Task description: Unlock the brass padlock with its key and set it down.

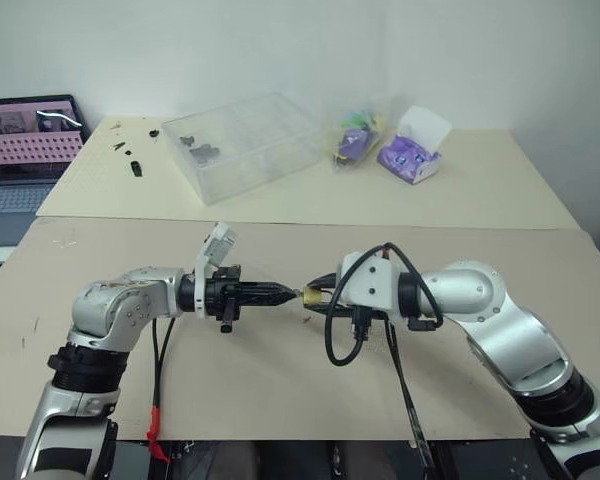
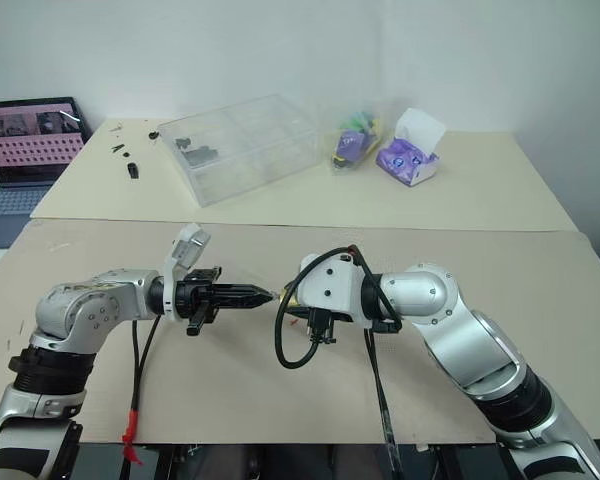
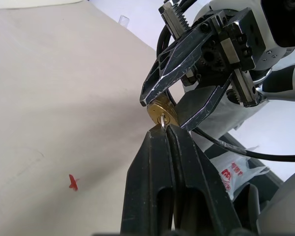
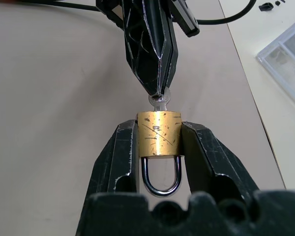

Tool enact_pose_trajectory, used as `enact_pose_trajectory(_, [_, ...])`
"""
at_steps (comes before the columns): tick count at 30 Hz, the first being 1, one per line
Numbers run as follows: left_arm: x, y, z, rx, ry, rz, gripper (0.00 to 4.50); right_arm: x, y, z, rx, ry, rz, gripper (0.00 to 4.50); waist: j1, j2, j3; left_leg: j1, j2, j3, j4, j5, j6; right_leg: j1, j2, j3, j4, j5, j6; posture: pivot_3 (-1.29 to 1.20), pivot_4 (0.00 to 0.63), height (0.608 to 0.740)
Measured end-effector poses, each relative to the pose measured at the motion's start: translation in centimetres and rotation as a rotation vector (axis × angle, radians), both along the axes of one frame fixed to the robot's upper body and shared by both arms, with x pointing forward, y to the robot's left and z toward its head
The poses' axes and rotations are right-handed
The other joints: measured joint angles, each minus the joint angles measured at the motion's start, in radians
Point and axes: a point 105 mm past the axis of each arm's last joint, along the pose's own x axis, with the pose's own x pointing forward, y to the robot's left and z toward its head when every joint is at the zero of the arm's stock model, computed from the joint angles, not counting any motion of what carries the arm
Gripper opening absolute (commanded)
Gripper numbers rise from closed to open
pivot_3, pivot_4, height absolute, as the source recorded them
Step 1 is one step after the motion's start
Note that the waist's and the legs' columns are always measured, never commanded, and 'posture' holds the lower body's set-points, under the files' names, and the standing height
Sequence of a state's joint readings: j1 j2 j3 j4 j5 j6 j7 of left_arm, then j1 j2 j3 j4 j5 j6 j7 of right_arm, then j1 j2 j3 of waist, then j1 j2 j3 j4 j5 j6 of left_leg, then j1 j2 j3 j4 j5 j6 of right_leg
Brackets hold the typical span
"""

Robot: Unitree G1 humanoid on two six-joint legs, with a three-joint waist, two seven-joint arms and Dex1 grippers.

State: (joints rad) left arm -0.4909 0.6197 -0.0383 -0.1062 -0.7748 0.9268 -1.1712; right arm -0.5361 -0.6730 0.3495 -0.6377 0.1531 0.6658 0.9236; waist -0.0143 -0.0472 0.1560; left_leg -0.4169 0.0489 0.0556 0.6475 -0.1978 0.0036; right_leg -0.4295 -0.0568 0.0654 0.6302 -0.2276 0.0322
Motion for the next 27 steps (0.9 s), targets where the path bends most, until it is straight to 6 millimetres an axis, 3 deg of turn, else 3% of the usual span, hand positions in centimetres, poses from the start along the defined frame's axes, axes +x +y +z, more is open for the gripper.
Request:
enact_pose_trajectory(14, [-0.1, 0.0, -0.1, 0.021, -0.134, -0.011, 0.04, -0.1, 0.0, -0.1, -0.004, 0.007, 0.007, 0.91, 0.000, 0.000, 0.000, 0.000, 0.000, 0.000, 0.000, 0.000, 0.000, 0.000, 0.000, 0.000, 0.000, 0.000, 0.000, 0.00, 0.150, 0.740])
enact_pose_trajectory(20, [-0.4, 0.1, -0.3, 0.027, -0.087, -0.020, 0.04, -0.3, 0.1, -0.3, -0.011, 0.018, 0.020, 0.91, -0.001, 0.000, 0.000, 0.000, 0.000, 0.000, 0.000, 0.000, 0.000, 0.000, 0.000, 0.000, 0.000, 0.000, 0.001, 0.00, 0.150, 0.740])
enact_pose_trajectory(23, [-0.2, 0.0, -0.1, -0.005, 0.005, -0.017, 0.65, -0.5, 0.3, -0.5, -0.010, 0.035, 0.039, 0.91, 0.000, 0.000, 0.000, 0.000, 0.000, -0.001, 0.000, 0.000, 0.000, 0.000, 0.001, 0.000, 0.001, 0.001, 0.008, 0.00, 0.150, 0.740])
enact_pose_trajectory(27, [-0.1, 0.0, 1.3, -0.025, 0.047, -0.034, 2.04, -1.6, 1.2, -0.9, -0.002, 0.072, 0.101, 0.91, -0.001, 0.000, 0.000, 0.000, 0.000, -0.001, 0.000, 0.000, 0.000, 0.000, 0.001, 0.000, 0.000, 0.001, 0.009, 0.00, 0.150, 0.740])
